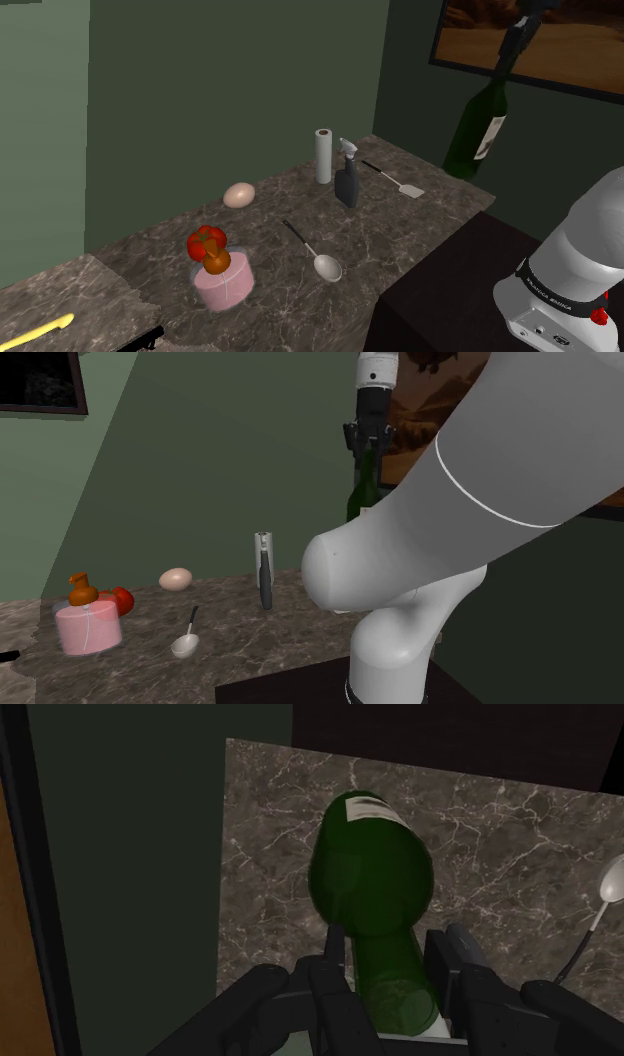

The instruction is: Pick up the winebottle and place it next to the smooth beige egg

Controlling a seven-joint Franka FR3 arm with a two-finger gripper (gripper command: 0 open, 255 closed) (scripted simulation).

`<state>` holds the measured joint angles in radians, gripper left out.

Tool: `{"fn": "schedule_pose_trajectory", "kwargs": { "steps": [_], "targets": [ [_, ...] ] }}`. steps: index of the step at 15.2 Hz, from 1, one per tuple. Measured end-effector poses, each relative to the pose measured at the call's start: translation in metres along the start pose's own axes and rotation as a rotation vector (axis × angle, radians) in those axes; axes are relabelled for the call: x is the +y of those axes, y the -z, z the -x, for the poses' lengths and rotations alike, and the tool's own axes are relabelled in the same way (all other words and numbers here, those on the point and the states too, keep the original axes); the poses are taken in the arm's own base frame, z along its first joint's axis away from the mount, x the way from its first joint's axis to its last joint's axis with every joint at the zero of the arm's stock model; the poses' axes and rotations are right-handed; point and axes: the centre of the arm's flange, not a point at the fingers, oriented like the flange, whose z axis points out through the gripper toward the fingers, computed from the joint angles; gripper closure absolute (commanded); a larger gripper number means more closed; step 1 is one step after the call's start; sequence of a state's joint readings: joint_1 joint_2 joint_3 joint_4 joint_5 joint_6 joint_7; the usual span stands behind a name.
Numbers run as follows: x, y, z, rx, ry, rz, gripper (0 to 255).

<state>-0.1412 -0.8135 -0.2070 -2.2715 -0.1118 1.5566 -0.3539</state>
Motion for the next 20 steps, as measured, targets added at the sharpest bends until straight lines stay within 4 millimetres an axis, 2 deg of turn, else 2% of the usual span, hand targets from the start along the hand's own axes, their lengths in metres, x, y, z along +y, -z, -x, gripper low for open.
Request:
{"fn": "schedule_pose_trajectory", "kwargs": {
  "steps": [20],
  "targets": [
    [0.000, 0.106, -0.010, 0.000, 0.000, 0.000, 255]
  ]
}}
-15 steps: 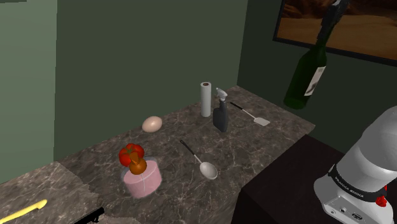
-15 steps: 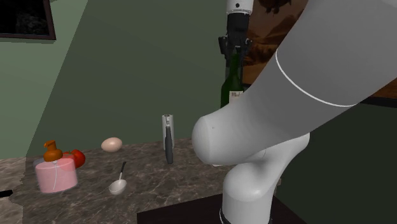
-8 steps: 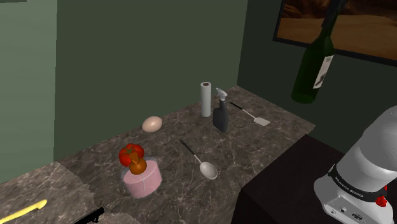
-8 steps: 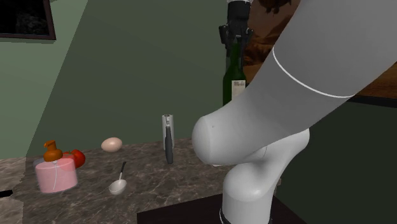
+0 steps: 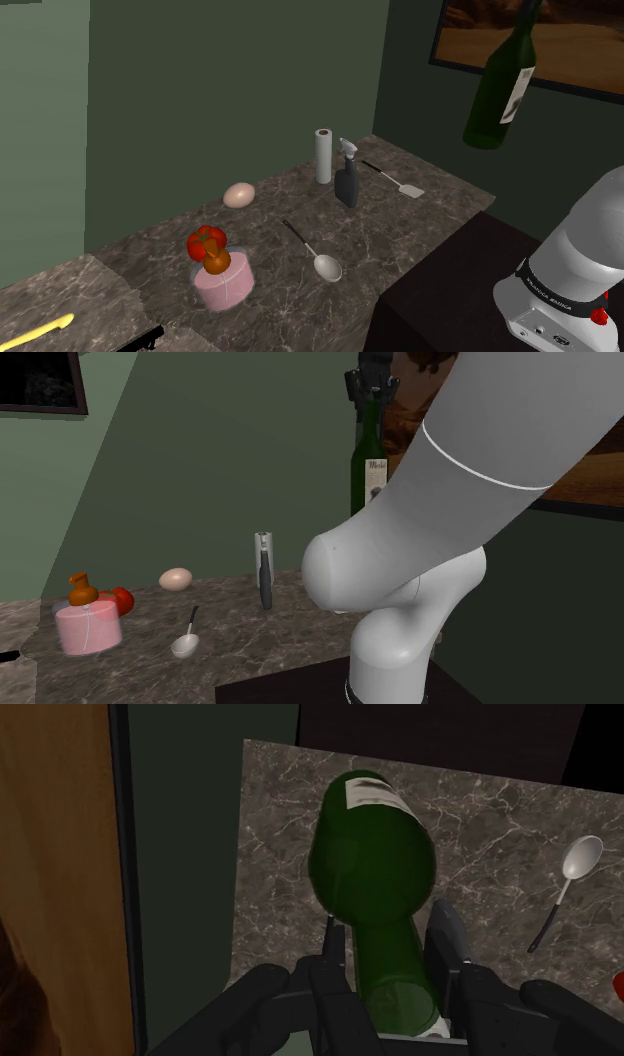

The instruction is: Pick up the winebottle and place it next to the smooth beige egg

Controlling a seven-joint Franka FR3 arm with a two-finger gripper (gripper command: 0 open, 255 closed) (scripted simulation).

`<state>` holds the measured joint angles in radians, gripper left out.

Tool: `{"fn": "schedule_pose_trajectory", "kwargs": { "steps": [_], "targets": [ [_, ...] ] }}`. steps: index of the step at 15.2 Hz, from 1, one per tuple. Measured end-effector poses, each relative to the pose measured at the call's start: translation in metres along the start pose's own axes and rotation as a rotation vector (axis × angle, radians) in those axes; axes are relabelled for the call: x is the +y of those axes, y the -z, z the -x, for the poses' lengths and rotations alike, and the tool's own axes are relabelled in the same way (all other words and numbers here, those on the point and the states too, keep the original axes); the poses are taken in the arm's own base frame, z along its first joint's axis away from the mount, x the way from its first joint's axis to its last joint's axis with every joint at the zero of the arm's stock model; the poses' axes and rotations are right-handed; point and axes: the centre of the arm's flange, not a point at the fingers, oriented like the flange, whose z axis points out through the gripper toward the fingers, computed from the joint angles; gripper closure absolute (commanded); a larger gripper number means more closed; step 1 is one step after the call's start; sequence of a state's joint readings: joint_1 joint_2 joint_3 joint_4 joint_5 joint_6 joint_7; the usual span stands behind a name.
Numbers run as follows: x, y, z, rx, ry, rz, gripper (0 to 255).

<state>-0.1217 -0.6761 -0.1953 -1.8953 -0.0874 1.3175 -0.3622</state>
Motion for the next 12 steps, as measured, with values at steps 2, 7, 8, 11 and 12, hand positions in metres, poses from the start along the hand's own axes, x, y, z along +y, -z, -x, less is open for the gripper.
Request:
{"fn": "schedule_pose_trajectory", "kwargs": {
  "steps": [2, 7, 8, 11, 12],
  "targets": [
    [0.000, 0.010, -0.003, 0.000, 0.000, 0.000, 255],
    [-0.001, 0.036, -0.003, 0.000, 0.000, 0.000, 255],
    [-0.001, 0.043, -0.003, 0.000, 0.000, 0.000, 255],
    [-0.001, 0.058, -0.005, 0.000, 0.000, 0.000, 255],
    [-0.001, 0.063, -0.006, 0.000, 0.000, 0.000, 255]
  ]
}}
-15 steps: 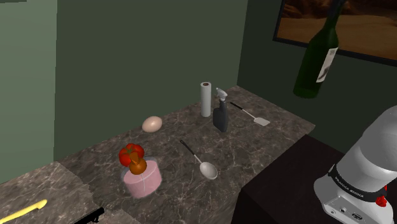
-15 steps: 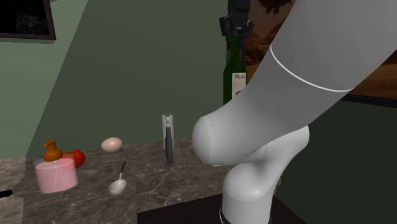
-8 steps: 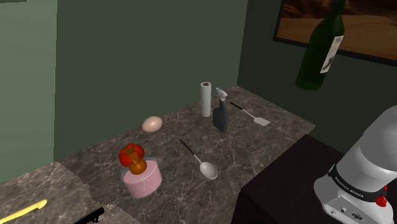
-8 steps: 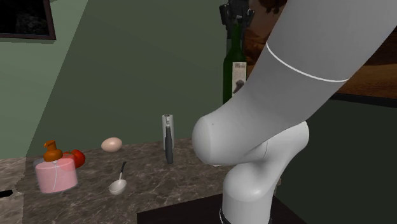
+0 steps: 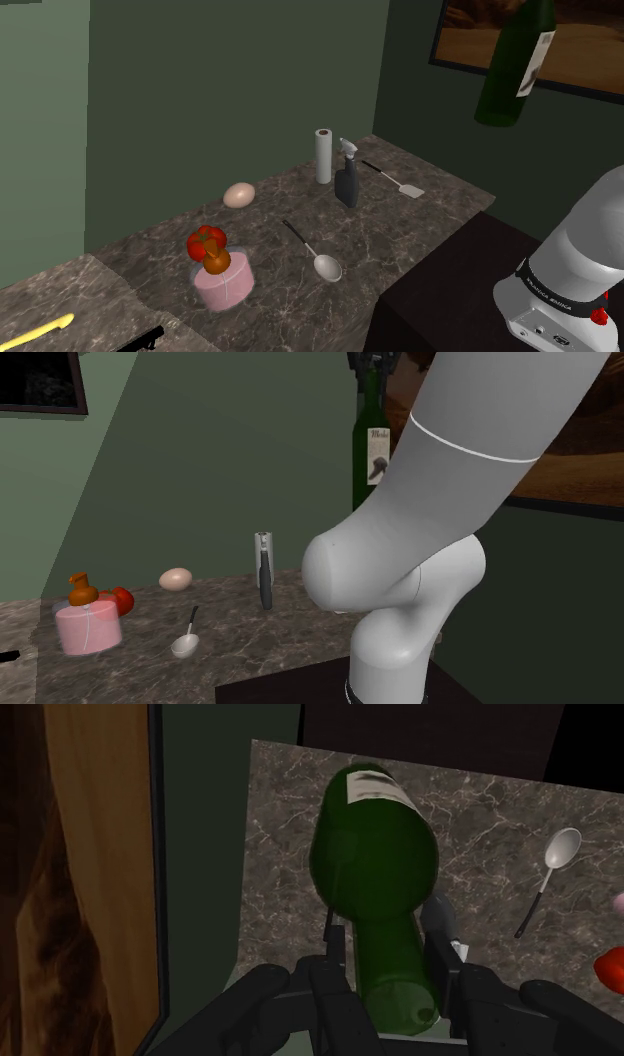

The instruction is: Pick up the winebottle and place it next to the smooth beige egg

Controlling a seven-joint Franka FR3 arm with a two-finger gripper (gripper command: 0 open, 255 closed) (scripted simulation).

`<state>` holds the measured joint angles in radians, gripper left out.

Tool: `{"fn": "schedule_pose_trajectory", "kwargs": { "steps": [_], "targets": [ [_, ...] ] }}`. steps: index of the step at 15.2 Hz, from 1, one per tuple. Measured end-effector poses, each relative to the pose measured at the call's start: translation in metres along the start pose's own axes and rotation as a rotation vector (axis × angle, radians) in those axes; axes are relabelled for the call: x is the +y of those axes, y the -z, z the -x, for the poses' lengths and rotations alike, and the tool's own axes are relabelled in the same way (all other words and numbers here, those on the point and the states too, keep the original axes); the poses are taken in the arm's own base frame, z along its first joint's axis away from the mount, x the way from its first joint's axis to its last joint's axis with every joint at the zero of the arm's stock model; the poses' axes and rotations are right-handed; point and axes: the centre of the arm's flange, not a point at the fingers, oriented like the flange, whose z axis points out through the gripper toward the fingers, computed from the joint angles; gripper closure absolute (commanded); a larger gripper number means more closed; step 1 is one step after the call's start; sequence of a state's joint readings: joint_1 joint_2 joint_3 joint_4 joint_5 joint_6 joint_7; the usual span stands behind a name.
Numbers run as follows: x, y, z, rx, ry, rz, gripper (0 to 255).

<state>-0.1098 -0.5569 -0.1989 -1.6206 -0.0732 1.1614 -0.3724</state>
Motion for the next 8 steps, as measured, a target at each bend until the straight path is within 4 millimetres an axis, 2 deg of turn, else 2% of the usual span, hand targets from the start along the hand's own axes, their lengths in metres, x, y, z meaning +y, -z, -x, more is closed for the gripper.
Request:
{"fn": "schedule_pose_trajectory", "kwargs": {
  "steps": [8],
  "targets": [
    [0.000, 0.043, -0.004, 0.000, 0.000, 0.000, 255]
  ]
}}
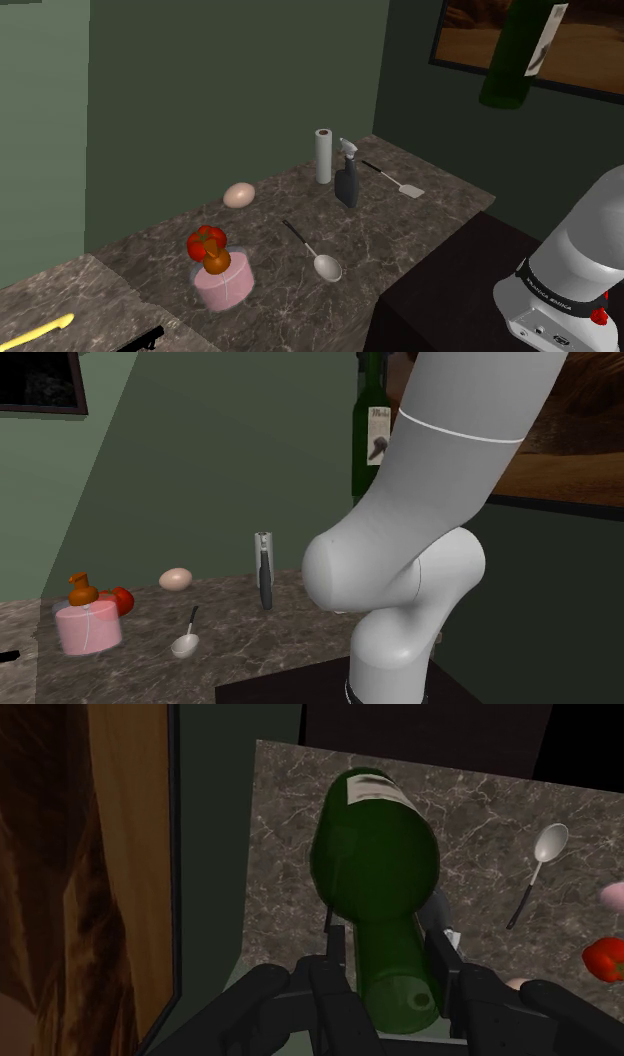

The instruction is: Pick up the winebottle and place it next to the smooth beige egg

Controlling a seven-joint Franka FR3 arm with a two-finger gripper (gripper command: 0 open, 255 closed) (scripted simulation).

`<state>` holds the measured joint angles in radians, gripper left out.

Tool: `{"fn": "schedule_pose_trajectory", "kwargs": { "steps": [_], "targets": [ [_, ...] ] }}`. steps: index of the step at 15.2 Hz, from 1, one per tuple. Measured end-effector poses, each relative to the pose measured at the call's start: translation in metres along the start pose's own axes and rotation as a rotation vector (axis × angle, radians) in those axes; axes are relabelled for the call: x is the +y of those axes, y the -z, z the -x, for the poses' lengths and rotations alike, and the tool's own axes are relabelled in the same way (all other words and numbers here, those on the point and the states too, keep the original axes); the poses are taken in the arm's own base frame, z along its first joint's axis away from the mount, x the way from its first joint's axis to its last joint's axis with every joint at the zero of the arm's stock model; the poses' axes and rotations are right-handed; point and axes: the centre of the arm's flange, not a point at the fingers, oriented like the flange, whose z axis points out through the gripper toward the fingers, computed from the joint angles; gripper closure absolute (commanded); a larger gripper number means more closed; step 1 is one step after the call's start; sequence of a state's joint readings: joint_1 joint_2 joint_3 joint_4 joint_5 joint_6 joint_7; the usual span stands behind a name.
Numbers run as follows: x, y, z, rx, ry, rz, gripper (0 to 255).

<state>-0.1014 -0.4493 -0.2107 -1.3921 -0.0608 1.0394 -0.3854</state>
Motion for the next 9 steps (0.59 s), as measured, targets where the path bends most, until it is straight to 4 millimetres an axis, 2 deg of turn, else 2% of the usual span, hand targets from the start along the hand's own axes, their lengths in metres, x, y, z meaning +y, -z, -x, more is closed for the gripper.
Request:
{"fn": "schedule_pose_trajectory", "kwargs": {
  "steps": [2, 4, 9],
  "targets": [
    [-0.003, 0.003, -0.003, 0.000, 0.000, 0.000, 255],
    [-0.018, -0.004, -0.018, -0.001, 0.001, 0.000, 255],
    [-0.055, -0.035, -0.057, -0.001, 0.001, 0.000, 255]
  ]
}}
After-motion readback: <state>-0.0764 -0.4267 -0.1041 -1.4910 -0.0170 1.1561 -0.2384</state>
